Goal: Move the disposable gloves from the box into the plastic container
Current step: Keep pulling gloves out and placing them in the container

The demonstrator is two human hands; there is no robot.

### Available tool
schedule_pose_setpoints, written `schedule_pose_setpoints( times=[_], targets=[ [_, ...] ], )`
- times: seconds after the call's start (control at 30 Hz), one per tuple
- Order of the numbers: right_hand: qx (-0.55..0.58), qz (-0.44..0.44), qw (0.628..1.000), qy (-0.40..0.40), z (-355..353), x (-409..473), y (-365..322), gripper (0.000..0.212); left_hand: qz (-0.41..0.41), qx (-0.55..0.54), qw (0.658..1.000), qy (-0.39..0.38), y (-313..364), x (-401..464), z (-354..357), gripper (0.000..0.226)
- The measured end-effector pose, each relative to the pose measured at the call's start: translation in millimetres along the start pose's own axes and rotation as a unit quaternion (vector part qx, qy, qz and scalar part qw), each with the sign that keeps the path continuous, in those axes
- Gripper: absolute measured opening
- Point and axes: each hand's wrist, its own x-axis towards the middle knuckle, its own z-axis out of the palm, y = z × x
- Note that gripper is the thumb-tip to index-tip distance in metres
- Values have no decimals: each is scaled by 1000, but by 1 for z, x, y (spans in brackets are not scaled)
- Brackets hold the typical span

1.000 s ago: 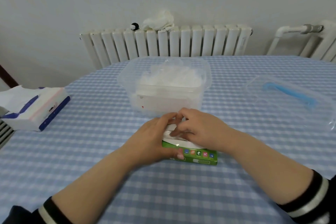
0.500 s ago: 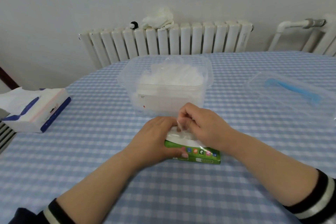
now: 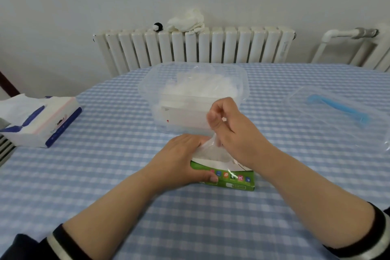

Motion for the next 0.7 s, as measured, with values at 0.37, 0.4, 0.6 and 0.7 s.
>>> schedule_pose_setpoints(
  times=[0.37, 0.4, 0.6, 0.7],
  targets=[
    [-83, 60, 992, -69, 6, -8, 13, 24, 14, -17, 1000, 17, 0, 0, 0, 66],
    [-38, 45, 997, -42, 8, -8, 14, 23, 9, -16, 1000, 20, 0, 1, -1, 64],
    [288, -34, 952, 98, -8, -6, -8, 25, -2, 16, 1000, 0, 0, 2, -6, 63],
    [367, -56, 913, 171, -33, -2, -20, 24, -10, 3, 1000, -4, -2, 1, -6, 68]
  ],
)
